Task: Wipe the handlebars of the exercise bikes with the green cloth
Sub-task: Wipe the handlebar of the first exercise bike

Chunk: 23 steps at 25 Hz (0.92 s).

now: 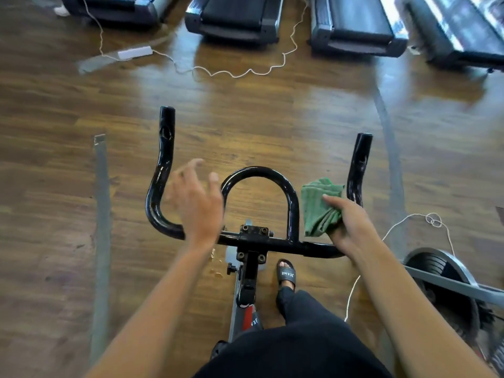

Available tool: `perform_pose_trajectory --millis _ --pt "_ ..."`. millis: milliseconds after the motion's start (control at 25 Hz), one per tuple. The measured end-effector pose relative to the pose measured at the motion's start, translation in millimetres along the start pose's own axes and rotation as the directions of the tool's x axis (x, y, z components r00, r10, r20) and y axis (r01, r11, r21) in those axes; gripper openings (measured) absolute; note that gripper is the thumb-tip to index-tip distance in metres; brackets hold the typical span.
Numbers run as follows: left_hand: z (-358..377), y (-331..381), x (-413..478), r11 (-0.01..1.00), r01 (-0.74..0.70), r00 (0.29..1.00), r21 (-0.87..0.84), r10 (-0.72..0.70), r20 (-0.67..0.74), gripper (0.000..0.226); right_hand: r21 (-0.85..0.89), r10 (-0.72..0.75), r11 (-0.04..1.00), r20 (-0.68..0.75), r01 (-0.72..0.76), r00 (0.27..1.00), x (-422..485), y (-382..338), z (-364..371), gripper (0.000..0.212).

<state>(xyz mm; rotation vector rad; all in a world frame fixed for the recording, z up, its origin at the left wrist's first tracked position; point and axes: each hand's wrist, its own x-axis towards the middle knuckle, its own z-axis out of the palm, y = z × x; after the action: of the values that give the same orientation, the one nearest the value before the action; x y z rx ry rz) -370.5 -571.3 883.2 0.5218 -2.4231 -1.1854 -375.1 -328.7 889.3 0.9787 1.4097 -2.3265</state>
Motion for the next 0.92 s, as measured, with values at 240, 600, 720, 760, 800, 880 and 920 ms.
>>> perform_pose_trajectory --millis 240,600,720,760,800,880,920 --pt "21.4 65.3 -90.7 0.949 -0.147 0.863 -0.278 0.261 0.432 0.039 0.179 0.111 0.967 0.346 -0.182 0.932 -41.0 14.4 19.3 0.066" --pt "9.9 32.2 -81.9 0.922 0.225 0.859 -0.315 -0.036 0.51 0.014 0.135 0.146 0.966 0.425 -0.222 0.893 -43.6 47.0 31.4 0.069" --pt "4.9 32.6 -75.1 0.835 0.4 0.857 -0.377 -0.195 0.478 0.006 0.098 0.171 0.967 0.444 -0.237 0.879 -40.9 48.9 32.5 0.066" --pt "2.9 34.1 -72.0 0.797 0.445 0.855 -0.409 -0.243 0.458 0.005 0.089 0.177 0.967 0.443 -0.239 0.879 -40.2 49.0 33.6 0.061" --pt "1.7 35.7 -69.2 0.768 0.47 0.857 -0.435 -0.278 0.434 0.005 0.084 0.178 0.968 0.433 -0.236 0.884 -38.6 49.8 33.6 0.053" --pt "-0.4 39.0 -64.3 0.729 0.49 0.865 -0.478 -0.337 0.373 0.006 0.074 0.149 0.978 0.419 -0.197 0.896 -36.1 50.9 35.5 0.039" --pt "-1.5 41.2 -62.4 0.716 0.493 0.868 -0.494 -0.364 0.339 0.006 0.065 0.128 0.984 0.407 -0.168 0.904 -35.4 51.6 36.9 0.038"
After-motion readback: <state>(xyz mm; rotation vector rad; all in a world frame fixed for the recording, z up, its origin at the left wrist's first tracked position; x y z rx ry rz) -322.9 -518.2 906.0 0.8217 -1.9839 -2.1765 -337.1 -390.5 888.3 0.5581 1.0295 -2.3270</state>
